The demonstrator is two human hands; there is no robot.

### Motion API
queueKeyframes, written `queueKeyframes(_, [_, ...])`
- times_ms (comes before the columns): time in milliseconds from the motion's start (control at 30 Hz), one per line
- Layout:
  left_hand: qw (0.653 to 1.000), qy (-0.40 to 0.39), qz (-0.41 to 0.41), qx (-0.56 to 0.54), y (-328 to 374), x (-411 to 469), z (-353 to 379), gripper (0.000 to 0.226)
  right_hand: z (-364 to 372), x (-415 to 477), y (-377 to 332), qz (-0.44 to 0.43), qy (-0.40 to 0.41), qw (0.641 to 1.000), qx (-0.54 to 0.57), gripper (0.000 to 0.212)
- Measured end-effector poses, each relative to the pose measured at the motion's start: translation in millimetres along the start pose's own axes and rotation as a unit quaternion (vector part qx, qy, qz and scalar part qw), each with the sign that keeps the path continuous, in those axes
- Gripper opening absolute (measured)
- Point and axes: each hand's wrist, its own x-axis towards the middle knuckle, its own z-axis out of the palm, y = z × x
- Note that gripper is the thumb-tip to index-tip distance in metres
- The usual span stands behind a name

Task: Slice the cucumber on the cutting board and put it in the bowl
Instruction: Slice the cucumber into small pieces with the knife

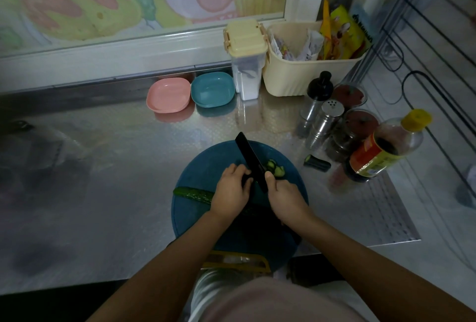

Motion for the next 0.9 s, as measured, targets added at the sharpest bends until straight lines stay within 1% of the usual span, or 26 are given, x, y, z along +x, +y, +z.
queueKeyframes(233, [1.0, -0.004, -0.004, 0.001, 0, 0, -1, 0.011, 10, 9, -3, 0.038, -0.008, 0.999, -0.017, 0.067])
queueKeyframes(433, [0.999, -0.034, 0.003, -0.016, -3, 0, -6, 0.021, -1, 11, 9, 0.038, -0.007, 0.999, -0.034, 0.063])
queueKeyframes(500, [0.999, -0.049, 0.001, -0.021, -5, 3, -9, 0.022, -6, 10, 13, 0.038, -0.018, 0.999, -0.011, 0.062])
queueKeyframes(567, [0.998, -0.057, 0.0, -0.019, -6, 5, -11, 0.022, -10, 7, 16, 0.036, -0.031, 0.998, 0.043, 0.061])
queueKeyframes(633, [0.999, -0.051, -0.003, -0.019, -6, 4, -10, 0.02, -13, 4, 14, 0.04, -0.032, 0.995, 0.089, 0.062])
queueKeyframes(700, [0.999, -0.034, -0.007, -0.011, -5, 0, -8, 0.018, -14, 3, 11, 0.037, -0.03, 0.993, 0.112, 0.062])
queueKeyframes(900, [1.0, -0.012, -0.021, -0.005, -1, -2, -3, 0.015, -14, 1, 6, 0.026, -0.044, 0.995, 0.091, 0.062])
